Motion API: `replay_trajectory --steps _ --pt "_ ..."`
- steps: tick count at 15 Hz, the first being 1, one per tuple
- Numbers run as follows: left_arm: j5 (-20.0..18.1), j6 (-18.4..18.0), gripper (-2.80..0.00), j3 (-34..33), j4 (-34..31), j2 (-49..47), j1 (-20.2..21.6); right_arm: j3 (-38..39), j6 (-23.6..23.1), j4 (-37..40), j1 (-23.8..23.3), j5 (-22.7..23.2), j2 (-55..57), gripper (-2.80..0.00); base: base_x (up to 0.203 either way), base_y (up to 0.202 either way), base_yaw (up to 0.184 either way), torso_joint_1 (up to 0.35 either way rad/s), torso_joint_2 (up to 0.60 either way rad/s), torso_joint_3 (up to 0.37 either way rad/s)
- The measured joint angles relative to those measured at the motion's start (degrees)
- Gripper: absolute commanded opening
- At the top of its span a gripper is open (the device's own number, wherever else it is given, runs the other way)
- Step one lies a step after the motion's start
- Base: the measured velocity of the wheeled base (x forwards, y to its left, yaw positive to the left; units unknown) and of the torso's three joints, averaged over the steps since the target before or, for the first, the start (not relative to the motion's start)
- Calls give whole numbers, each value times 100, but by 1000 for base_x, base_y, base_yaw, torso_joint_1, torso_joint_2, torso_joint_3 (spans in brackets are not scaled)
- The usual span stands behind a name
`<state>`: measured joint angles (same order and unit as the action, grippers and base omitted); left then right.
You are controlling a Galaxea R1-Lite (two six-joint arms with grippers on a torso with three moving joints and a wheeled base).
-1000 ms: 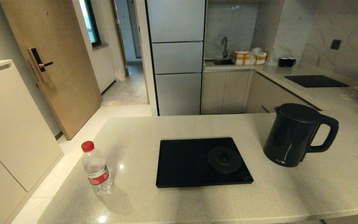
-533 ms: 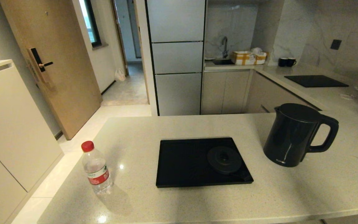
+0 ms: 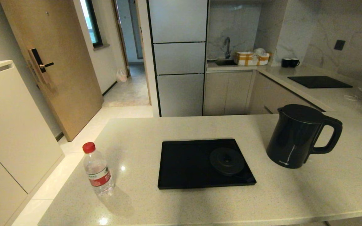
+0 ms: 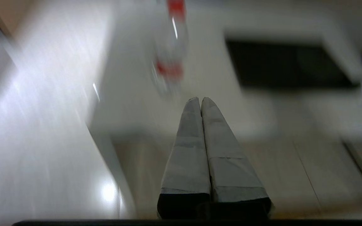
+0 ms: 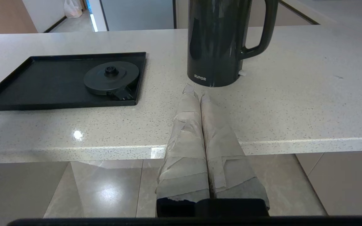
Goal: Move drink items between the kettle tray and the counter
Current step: Return the bottled water to its original position
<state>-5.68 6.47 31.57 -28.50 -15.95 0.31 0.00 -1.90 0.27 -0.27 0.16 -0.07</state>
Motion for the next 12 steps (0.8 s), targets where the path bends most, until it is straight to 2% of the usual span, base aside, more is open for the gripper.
replay_trajectory --steps 2,4,5,9,12 --pt "-363 27 -280 181 -589 -721 -6 0 0 0 0 -2 0 -280 0 0 0 0 0 0" --pt "-667 -84 -280 -13 -219 -1474 -12 0 0 0 0 -2 0 -280 0 0 0 0 0 0" --pt "-758 -180 0 -288 191 -1831 -20 0 0 0 0 -2 0 -280 0 0 0 0 0 0" --pt "-1134 -345 0 -1282 2491 -3373 -21 0 0 0 0 -2 0 -280 0 0 0 0 0 0" --pt "-1249 -463 0 -1823 4596 -4758 -23 0 1 0 0 0 0 -280 0 0 0 0 0 0"
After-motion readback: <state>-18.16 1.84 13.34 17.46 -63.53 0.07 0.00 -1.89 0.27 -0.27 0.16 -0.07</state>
